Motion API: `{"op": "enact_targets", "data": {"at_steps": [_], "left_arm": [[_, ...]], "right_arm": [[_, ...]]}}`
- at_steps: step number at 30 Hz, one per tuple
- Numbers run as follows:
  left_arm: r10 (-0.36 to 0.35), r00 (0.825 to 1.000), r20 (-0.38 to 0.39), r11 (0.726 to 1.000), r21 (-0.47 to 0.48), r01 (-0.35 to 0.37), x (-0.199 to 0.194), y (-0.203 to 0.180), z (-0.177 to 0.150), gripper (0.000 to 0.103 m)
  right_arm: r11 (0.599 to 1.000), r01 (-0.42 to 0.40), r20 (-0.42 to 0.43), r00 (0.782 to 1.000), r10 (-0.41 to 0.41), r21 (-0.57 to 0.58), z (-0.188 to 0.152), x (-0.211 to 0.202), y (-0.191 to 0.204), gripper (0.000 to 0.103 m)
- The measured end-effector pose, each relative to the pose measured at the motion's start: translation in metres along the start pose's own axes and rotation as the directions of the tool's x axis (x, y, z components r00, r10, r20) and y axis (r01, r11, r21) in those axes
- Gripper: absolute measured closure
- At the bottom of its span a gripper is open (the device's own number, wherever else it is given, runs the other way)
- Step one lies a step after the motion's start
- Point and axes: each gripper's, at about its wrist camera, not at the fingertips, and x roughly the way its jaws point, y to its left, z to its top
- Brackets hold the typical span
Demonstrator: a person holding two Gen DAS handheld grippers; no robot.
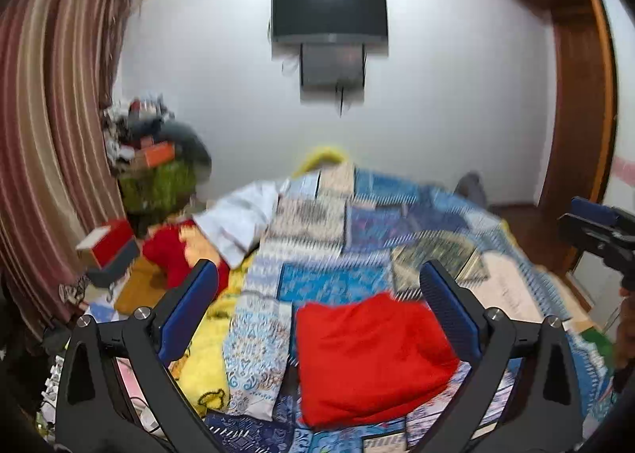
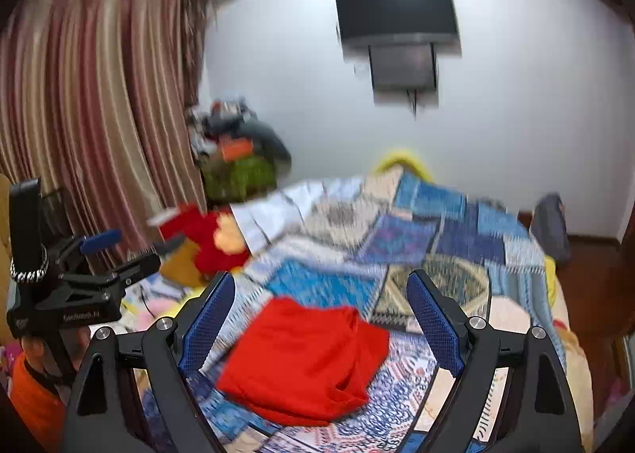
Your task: Fold large clothes
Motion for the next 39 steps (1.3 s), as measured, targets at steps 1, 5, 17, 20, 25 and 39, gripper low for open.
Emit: {"op": "enact_targets", "data": {"at_steps": [1,5,17,20,25,39], "left_arm": [[-0.003,1.000,0.025,1.000,-0.001,0.003,-0.011,-0.002,0.001,0.000],[-0.022,0.993,0.120,1.000,-0.005,0.023,-0.052,-0.014,0.001,0.000],[-0.026,0.987,0.156,0.999,-0.029,0.031,-0.087,-0.033,-0.022,0.000],[-0.029,0.990,0.137,0.999,-0.027,0.033,-0.084,-0.035,-0.026,0.000],[-0.037,0.991,0.127,0.999,-0.035,0.042,-0.083,-0.035,-0.028,0.000],[-0.034,0.990,0.134,0.999,-0.037,0.040,-0.080,-0.031,-0.029,0.000]], "right_arm": [[1.000,0.002,0.027,1.000,-0.002,-0.004,0.001,-0.011,0.005,0.016],[1.000,0.010,0.117,0.993,-0.008,-0.011,0.000,-0.051,0.023,0.016],[0.995,0.102,0.127,0.987,-0.099,-0.016,-0.034,-0.087,0.050,0.011],[0.993,0.112,0.119,0.987,-0.109,-0.021,-0.038,-0.086,0.051,0.010],[0.993,0.115,0.112,0.987,-0.111,-0.025,-0.040,-0.085,0.053,0.010],[0.993,0.115,0.097,0.989,-0.113,-0.014,-0.042,-0.080,0.052,0.010]]}}
